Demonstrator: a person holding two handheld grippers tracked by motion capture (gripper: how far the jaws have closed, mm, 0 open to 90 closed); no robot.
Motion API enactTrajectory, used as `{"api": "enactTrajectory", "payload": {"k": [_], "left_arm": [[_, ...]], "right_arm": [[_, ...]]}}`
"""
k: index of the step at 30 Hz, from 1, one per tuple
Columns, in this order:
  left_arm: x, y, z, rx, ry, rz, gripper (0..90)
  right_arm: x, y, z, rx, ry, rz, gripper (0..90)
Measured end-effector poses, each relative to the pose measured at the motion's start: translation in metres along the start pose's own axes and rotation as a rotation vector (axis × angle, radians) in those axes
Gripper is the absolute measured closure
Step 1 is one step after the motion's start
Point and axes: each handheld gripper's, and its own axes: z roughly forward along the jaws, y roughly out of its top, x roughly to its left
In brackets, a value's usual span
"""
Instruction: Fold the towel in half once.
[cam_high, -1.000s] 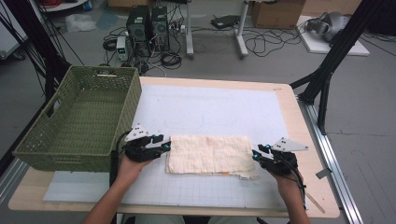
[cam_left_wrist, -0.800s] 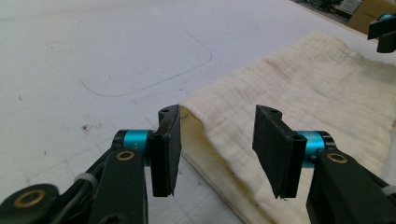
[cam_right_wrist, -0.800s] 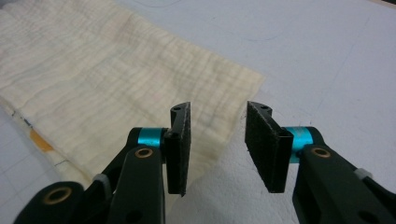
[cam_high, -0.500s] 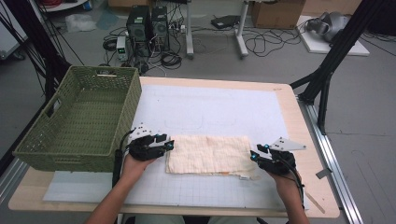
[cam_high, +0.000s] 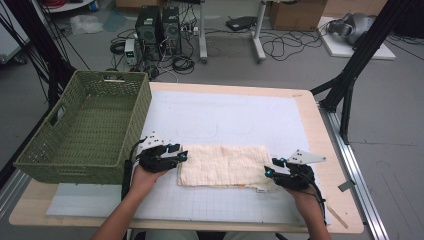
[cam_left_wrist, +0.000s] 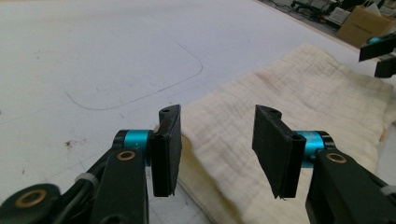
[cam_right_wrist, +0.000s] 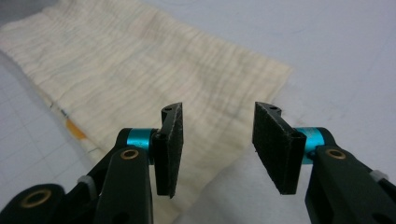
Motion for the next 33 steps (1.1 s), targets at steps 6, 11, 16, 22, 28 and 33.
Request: {"api": "enactTrajectory", "payload": {"k": [6, 11, 16, 22, 28, 33], "left_arm": [[0.001, -0.002, 0.004, 0.047, -0.002, 0.021, 66.4], [0.004, -0.003, 0.003, 0.052, 0.020, 0.011, 66.8], [0.001, -0.003, 0.006, 0.074, 0.027, 0.020, 66.0], [-0.004, -0.004, 0.017, 0.134, 0.059, 0.035, 59.1], [-0.007, -0.003, 0.020, 0.163, 0.087, 0.085, 89.6], [0.008, -0.001, 0.010, 0.099, 0.106, -0.012, 89.7]], "right_arm": [[0.006, -0.002, 0.015, 0.104, 0.039, -0.055, 68.1], [0.013, 0.001, 0.015, 0.143, 0.063, -0.123, 88.4], [0.018, 0.005, 0.007, 0.112, 0.053, -0.130, 87.3], [0.017, 0.004, 0.010, 0.114, 0.044, -0.110, 76.3], [0.014, 0.004, 0.009, 0.084, 0.043, -0.054, 70.3], [0.014, 0.008, 0.005, 0.032, 0.077, -0.004, 69.5]]}}
